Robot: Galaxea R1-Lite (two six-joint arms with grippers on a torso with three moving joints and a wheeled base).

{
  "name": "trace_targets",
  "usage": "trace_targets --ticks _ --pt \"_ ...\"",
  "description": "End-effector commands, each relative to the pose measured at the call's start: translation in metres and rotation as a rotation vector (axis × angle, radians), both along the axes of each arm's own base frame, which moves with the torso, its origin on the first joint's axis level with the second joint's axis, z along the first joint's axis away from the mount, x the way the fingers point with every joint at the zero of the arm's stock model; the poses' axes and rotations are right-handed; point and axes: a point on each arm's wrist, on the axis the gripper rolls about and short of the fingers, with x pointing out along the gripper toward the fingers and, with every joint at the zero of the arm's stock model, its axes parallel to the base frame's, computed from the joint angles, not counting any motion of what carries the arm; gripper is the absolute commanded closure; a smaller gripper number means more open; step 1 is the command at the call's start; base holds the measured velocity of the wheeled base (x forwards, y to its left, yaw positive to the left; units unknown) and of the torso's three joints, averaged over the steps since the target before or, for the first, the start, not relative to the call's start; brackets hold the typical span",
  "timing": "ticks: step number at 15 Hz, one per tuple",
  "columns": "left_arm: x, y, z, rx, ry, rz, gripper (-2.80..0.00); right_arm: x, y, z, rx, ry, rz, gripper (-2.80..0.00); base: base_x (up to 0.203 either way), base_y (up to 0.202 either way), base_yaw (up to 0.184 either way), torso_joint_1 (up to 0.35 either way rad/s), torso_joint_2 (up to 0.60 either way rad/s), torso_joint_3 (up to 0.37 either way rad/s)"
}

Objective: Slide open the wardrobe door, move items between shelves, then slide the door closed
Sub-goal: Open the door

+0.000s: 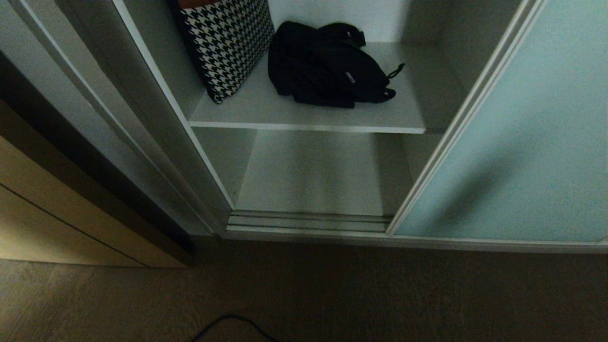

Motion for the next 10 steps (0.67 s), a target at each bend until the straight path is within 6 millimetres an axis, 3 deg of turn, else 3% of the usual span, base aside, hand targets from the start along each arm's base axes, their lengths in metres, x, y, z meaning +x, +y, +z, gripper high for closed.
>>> trace_targets --ticks 1,3,10 --pt "-0.005 -0.003 -0.007 -0.013 0.007 -0.112 0.0 0.0 0.0 0.0 0.0 0.001 0.0 0.0 0.0 0.0 0.0 0.0 0.0 0.0" --pt "-0.003 -0.006 -0.016 -0.043 0.069 -0.252 0.0 0.0 0.0 0.0 0.0 0.0 0.0 0.0 0.0 0.0 0.0 0.0 0.0 0.0" --pt "-0.002 -0.006 -0.018 -0.114 0.077 -0.257 0.0 0.0 0.0 0.0 0.0 0.001 0.0 0.0 0.0 0.0 0.0 0.0 0.0 0.0"
